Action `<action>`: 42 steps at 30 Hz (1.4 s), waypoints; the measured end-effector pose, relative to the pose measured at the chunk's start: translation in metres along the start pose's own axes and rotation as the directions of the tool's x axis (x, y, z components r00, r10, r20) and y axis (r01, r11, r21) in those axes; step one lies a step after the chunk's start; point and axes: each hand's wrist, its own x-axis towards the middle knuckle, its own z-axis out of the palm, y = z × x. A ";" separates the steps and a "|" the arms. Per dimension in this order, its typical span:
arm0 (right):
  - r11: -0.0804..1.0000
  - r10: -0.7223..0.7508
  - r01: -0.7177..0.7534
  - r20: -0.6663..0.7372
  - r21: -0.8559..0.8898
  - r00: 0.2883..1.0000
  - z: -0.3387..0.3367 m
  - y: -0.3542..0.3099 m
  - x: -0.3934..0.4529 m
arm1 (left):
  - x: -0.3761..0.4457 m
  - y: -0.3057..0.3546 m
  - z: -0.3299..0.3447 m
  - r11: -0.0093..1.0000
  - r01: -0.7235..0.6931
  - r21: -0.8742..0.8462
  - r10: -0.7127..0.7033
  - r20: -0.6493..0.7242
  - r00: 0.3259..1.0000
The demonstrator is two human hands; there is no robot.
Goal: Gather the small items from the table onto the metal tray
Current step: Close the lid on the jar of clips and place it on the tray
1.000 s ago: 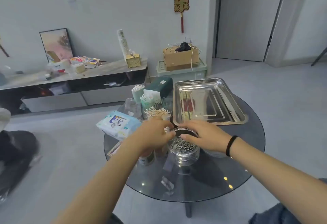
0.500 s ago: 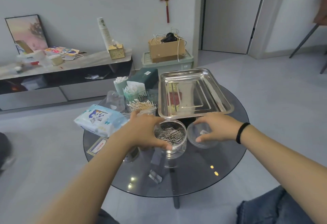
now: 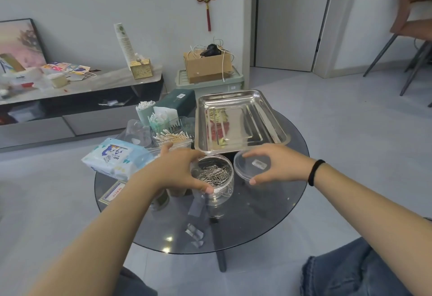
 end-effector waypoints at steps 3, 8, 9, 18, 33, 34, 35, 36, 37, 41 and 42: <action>0.994 -0.026 0.032 -0.059 0.105 0.998 -0.020 -0.004 -0.003 | 0.001 0.007 0.000 1.000 -0.024 0.004 0.024 -0.004 1.000; 0.986 -0.075 0.078 -0.025 0.148 0.997 -0.023 -0.020 0.005 | -0.002 0.017 0.002 0.999 -0.041 -0.036 0.040 -0.028 0.999; 0.987 -0.103 0.104 -0.011 0.123 0.995 -0.019 -0.026 0.009 | -0.004 0.015 0.002 0.997 -0.032 -0.065 0.031 -0.025 0.999; 0.966 -0.244 0.259 0.243 -0.030 0.939 0.003 -0.054 0.037 | -0.014 0.001 0.007 0.992 -0.091 -0.083 0.083 -0.102 0.991; 0.988 -0.153 0.151 0.310 0.031 0.938 0.007 -0.046 0.036 | 0.000 0.007 0.002 0.998 -0.056 -0.006 0.056 -0.047 0.997; 0.988 -0.156 0.151 0.290 0.040 0.944 0.009 -0.046 0.035 | 0.000 0.007 0.002 0.998 -0.055 -0.021 0.054 -0.038 0.998; 0.987 -0.161 0.153 0.264 0.050 0.951 0.011 -0.045 0.034 | -0.001 0.008 0.002 0.998 -0.059 -0.016 0.058 -0.033 0.998; 0.986 -0.167 0.158 0.235 0.056 0.958 0.012 -0.046 0.033 | -0.001 0.009 0.002 0.998 -0.062 -0.006 0.062 -0.028 0.998; 0.985 -0.169 0.159 0.212 0.062 0.962 0.014 -0.046 0.033 | 0.000 0.010 0.001 0.998 -0.061 -0.005 0.061 -0.022 0.998; 0.982 -0.149 0.126 0.168 0.139 0.974 0.019 -0.045 0.030 | -0.003 0.011 0.001 0.998 -0.048 -0.030 0.047 -0.010 0.999; 0.980 -0.145 0.120 0.157 0.159 0.977 0.019 -0.045 0.029 | -0.004 0.012 0.001 0.997 -0.051 -0.053 0.050 -0.018 0.999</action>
